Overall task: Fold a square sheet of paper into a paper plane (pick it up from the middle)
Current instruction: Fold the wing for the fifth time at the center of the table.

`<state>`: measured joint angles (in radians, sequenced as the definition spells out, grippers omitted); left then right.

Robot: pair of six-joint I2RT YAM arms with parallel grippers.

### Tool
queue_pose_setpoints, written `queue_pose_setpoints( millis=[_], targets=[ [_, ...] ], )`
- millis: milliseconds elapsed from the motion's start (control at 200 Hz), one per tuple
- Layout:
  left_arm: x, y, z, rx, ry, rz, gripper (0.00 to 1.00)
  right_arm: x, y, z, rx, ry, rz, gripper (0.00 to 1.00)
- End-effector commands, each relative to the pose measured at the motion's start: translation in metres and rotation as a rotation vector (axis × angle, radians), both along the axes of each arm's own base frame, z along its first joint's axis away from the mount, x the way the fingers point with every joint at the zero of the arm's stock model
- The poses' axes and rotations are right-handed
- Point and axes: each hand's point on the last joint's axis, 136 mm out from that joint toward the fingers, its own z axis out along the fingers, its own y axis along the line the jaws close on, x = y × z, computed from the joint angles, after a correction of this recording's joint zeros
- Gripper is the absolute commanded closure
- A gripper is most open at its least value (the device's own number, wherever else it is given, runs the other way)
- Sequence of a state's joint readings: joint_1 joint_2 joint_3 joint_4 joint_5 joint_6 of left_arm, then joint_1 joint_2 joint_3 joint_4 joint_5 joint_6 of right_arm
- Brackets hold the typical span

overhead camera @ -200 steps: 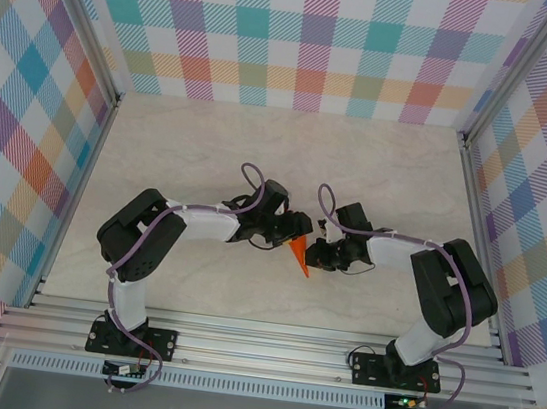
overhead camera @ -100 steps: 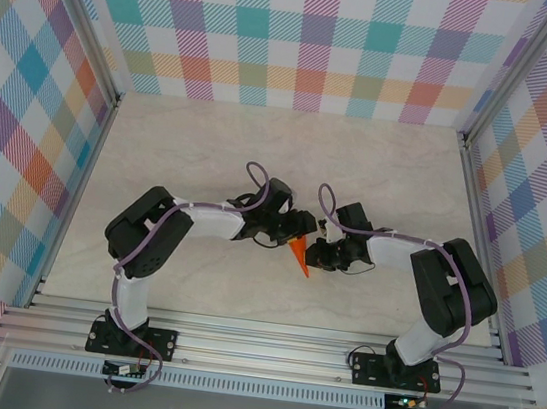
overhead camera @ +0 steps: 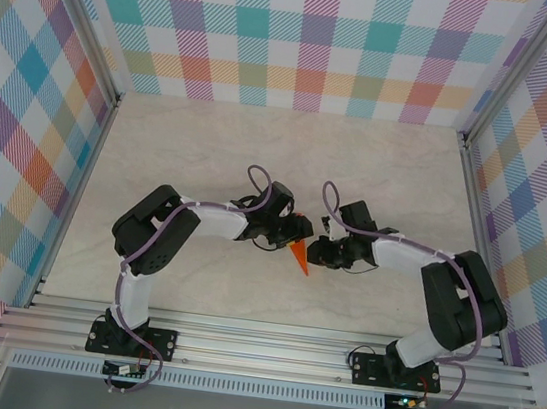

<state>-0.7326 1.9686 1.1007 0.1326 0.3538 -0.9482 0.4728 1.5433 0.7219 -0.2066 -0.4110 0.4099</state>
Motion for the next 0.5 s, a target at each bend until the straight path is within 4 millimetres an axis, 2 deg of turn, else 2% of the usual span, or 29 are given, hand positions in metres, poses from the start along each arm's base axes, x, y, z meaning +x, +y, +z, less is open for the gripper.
queue_pose_setpoints(
  millis=[0, 125, 285, 495],
  targets=[
    [-0.005, 0.006, -0.014, 0.059, 0.024, -0.007, 0.52, -0.001, 0.001, 0.017, 0.033, -0.009, -0.012, 0.81],
    [-0.005, 0.004, -0.013, 0.054, 0.022, -0.014, 0.52, -0.007, 0.020, 0.030, 0.157, 0.030, 0.039, 0.85],
    [-0.005, 0.003, -0.012, 0.051, 0.021, -0.018, 0.52, -0.010, 0.036, 0.032, 0.253, 0.088, 0.080, 0.87],
    [-0.005, 0.003, -0.012, 0.051, 0.025, -0.023, 0.52, -0.010, 0.029, -0.001, 0.163, 0.175, 0.053, 0.87]
  ],
)
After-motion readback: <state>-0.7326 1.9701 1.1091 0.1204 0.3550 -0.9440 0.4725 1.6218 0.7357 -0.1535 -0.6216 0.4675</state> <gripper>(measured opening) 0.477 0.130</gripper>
